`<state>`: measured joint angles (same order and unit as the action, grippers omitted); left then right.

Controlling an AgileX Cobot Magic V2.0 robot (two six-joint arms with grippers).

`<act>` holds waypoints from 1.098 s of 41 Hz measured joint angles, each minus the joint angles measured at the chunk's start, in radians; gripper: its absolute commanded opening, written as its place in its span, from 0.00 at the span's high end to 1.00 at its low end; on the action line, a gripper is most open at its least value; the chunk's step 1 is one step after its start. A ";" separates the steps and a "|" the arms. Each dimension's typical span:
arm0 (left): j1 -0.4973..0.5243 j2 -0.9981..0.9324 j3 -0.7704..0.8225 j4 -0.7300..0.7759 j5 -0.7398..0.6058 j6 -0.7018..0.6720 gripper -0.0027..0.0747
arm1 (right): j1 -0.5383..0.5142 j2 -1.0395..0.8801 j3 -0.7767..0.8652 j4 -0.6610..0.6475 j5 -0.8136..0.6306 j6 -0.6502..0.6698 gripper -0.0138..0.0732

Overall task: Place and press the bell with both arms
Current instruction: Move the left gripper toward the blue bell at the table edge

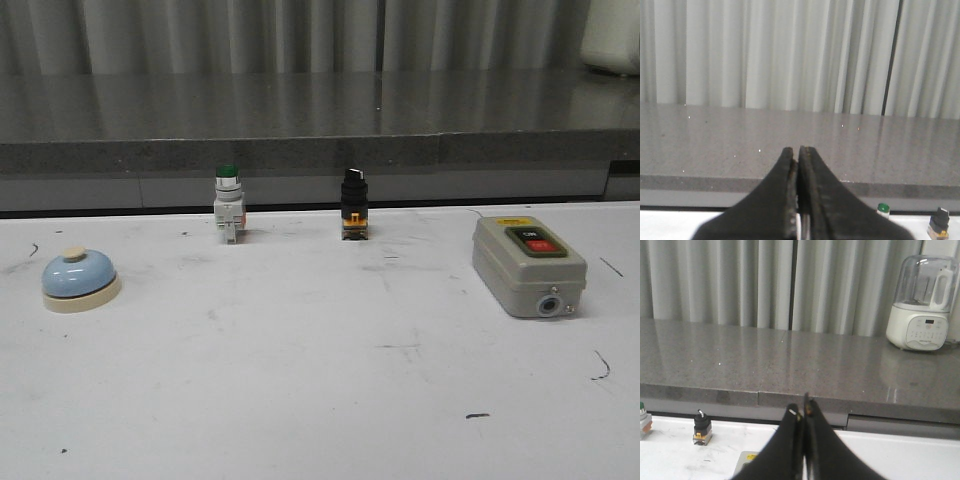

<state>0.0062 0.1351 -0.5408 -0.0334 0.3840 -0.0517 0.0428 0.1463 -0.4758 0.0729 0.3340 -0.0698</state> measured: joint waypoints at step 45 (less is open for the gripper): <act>0.000 0.486 -0.119 0.000 0.248 0.000 0.55 | 0.000 0.630 -0.120 -0.002 0.193 0.000 0.35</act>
<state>0.0062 0.6210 -0.6598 -0.0334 0.6319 -0.0517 0.0428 0.7763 -0.5957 0.0712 0.5266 -0.0698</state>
